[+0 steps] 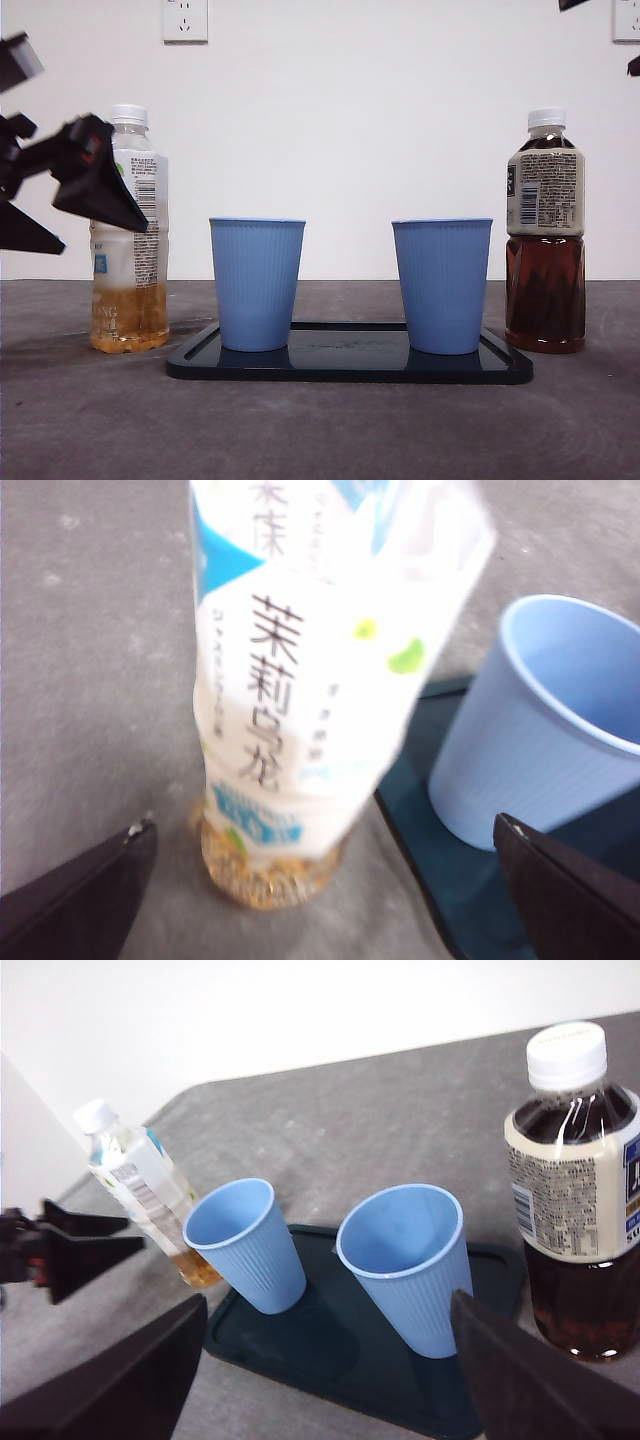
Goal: Pour the drink into the cup
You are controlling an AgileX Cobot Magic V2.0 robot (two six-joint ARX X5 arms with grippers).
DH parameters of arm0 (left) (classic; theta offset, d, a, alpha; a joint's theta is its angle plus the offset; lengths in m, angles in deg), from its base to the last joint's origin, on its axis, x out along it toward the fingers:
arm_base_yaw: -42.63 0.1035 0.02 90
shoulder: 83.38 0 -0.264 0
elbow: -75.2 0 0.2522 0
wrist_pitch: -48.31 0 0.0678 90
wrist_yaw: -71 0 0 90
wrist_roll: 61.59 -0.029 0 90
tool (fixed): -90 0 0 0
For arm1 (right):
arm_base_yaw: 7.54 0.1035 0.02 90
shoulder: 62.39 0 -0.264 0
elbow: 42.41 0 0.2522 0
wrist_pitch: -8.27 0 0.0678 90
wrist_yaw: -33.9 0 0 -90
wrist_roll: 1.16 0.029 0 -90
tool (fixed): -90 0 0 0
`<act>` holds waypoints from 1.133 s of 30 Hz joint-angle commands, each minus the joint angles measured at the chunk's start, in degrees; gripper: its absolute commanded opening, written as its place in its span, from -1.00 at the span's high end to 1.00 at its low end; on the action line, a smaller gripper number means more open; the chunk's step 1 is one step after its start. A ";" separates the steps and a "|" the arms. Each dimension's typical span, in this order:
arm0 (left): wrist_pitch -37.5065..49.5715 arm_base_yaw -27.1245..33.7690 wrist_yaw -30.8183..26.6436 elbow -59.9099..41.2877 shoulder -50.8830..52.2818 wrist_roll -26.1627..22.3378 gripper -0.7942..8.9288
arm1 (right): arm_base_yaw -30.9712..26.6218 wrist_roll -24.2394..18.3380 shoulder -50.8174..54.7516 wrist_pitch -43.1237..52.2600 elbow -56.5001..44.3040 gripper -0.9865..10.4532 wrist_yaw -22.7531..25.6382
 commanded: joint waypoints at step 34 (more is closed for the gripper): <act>27.67 -0.33 -0.28 0.15 -22.01 -1.49 0.28 | 0.42 0.00 1.29 0.04 1.77 0.15 -1.03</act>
